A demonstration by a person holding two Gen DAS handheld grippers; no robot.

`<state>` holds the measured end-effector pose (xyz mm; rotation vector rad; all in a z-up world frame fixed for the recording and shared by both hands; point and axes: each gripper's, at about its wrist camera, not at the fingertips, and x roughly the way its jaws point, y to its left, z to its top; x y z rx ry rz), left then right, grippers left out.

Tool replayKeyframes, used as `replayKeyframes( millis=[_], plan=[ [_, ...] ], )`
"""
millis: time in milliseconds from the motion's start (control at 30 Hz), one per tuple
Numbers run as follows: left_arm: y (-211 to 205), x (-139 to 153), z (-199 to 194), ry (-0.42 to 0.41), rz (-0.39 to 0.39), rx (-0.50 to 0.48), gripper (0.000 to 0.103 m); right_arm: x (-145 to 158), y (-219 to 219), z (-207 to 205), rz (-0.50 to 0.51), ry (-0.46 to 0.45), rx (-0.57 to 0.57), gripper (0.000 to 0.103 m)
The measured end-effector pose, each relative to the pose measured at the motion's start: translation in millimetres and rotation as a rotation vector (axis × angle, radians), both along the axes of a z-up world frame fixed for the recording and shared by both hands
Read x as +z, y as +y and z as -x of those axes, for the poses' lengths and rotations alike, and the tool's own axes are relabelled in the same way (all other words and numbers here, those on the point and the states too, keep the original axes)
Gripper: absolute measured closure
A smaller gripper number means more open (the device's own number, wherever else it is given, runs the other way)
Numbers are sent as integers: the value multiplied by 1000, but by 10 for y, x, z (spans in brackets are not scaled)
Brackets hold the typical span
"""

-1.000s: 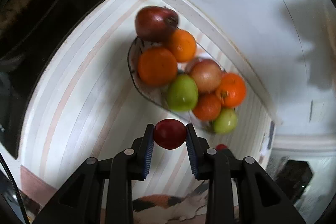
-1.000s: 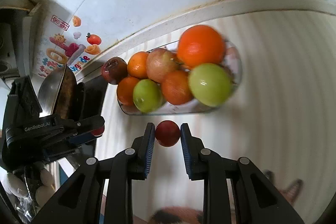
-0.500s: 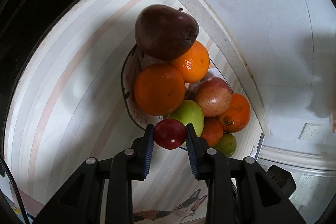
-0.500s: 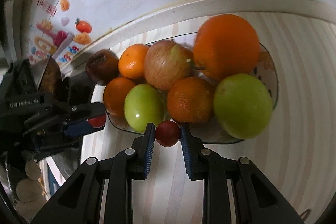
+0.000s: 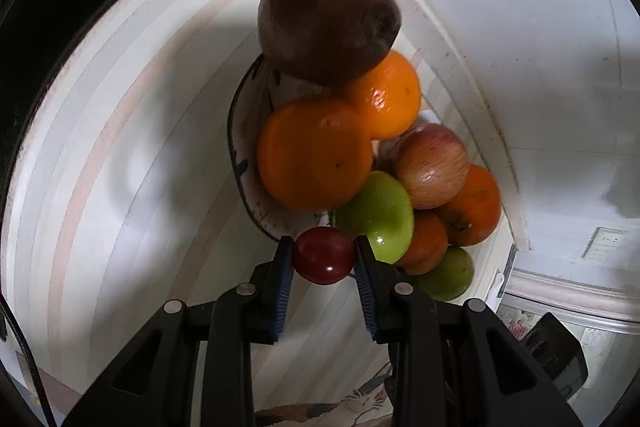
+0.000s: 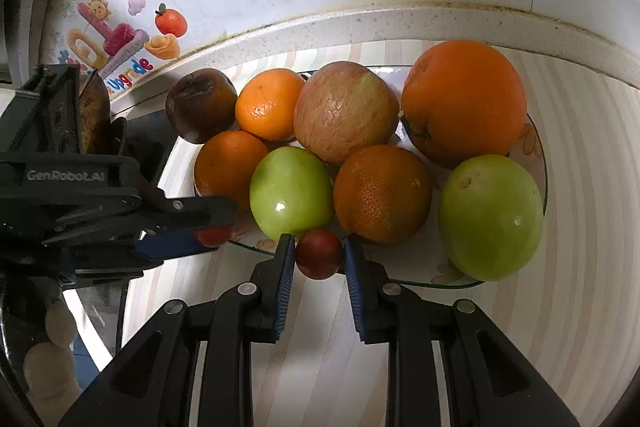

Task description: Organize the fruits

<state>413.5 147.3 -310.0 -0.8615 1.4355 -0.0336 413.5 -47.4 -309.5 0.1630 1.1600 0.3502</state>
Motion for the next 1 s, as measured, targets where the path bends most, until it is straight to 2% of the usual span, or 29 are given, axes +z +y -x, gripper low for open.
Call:
replayKeyframes(
  millis=[100, 167, 233, 367, 467, 533, 600, 667, 767, 800, 833, 900, 1000],
  plan=[
    [-11, -34, 13, 31, -14, 8, 74, -6, -30, 21, -12, 1, -11, 73],
    [-16, -36, 8, 27, 1, 7, 72, -4, -62, 18, -31, 8, -25, 67],
    [-20, -8, -9, 14, -9, 4, 68, 23, -83, 36, -41, -1, -33, 51],
    [-25, 51, -51, -6, -13, -1, 62, 88, -87, 68, -40, -10, -32, 44],
    [-22, 133, -30, -16, -34, -13, 59, 171, -116, 111, -46, -17, -36, 32],
    [-18, 228, 25, -25, -67, -31, 59, 278, -147, 159, -25, -21, -51, 15],
    [-34, 383, 111, -44, -152, -71, 54, 409, -207, 231, 14, -24, -83, 8],
    [-85, 592, 225, -87, -288, -127, 43, 557, -300, 327, 76, -20, -124, 8],
    [-193, 835, 376, -135, -447, -210, 25, 748, -422, 472, 132, -25, -157, 6],
    [-231, 919, 444, -148, -486, -239, 14, 822, -454, 524, 144, -29, -162, 6],
    [-258, 981, 501, -157, -512, -259, 9, 907, -483, 580, 153, -33, -166, 6],
    [-333, 1143, 650, -193, -564, -297, 9, 1068, -520, 681, 168, -44, -169, 5],
    [-416, 1329, 808, -231, -602, -332, 9, 1334, -569, 864, 178, -63, -178, 4]
  ],
)
